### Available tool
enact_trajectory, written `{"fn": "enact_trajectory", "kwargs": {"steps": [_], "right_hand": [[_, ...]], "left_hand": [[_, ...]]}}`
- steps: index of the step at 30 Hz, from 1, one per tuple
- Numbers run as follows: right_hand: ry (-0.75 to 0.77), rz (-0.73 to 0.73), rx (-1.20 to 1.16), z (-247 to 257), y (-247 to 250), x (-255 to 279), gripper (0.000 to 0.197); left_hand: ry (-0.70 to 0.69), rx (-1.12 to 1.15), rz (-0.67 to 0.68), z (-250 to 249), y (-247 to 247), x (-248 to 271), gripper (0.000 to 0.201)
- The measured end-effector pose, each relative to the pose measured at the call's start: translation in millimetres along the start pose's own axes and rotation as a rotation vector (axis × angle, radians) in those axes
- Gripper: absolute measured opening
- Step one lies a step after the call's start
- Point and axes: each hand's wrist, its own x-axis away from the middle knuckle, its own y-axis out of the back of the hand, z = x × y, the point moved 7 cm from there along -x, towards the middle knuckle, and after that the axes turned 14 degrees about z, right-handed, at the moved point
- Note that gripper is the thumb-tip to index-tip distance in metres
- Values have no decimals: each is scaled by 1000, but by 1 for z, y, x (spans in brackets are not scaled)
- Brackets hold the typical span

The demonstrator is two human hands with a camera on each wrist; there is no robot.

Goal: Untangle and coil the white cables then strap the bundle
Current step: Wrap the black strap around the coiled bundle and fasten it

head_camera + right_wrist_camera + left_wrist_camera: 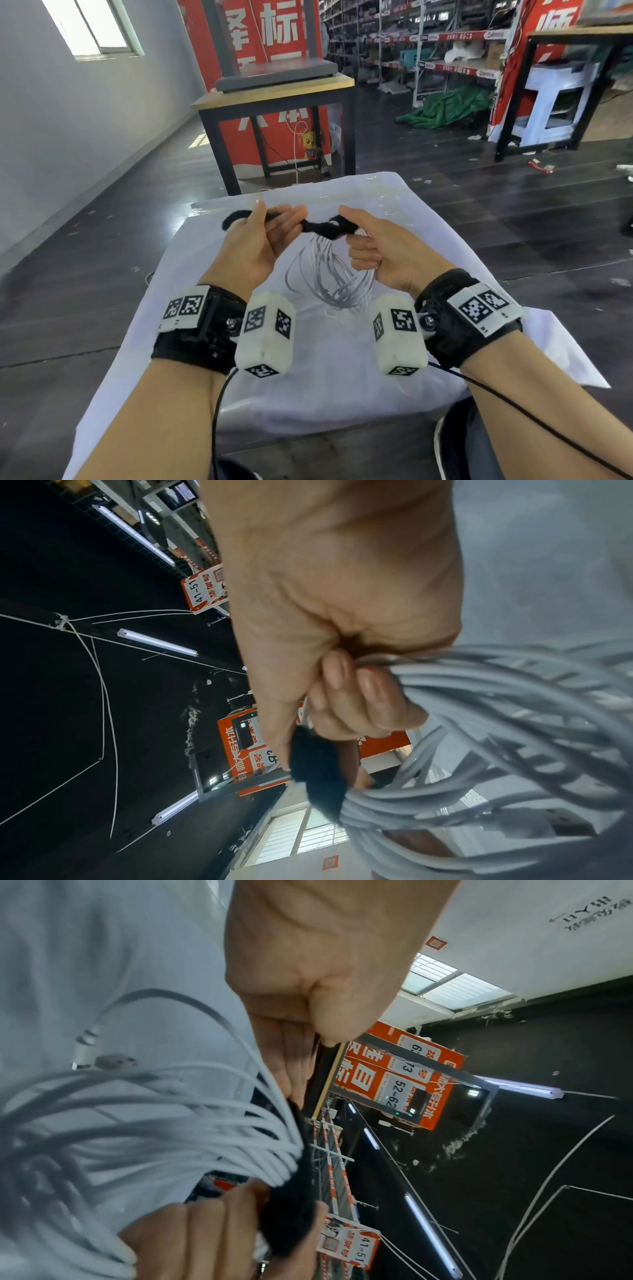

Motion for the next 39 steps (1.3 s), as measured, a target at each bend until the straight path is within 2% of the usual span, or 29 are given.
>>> {"fn": "enact_trajectory", "kwargs": {"steps": [4,6,11,18,21,24,28,31,36,39], "right_hand": [[12,34,-54,-2,-4,0,26],[-4,42,-103,-3,-4,-1,26],[-107,71,-105,-10,-7,-1,24],[-160,147,-26,-13,-13,0,24],[-147,146,-50,-13,-11,1,23],[-130,147,-67,-11,-11,1,25],[-113,179,-33,-9,-18,2,30],[-60,146,-59,-6,-20,1,29],[-20,93,-174,-5,-16,-1,30],[-16,102,-175,-5,-16,-2,21]], "left_hand": [[110,-13,15,19,-6,0,38],[118,-46,50,21,-13,-1,37],[8,-49,19,8,-10,-6,36],[-69,-406,55,-14,-2,-8,33],[-10,-407,72,-15,1,-11,24],[79,-420,149,-10,2,-11,19],[159,-570,243,3,-2,-10,18],[179,-802,213,15,-9,-9,17],[230,-848,253,30,-16,-11,26],[276,-825,264,35,-16,-12,27]]}}
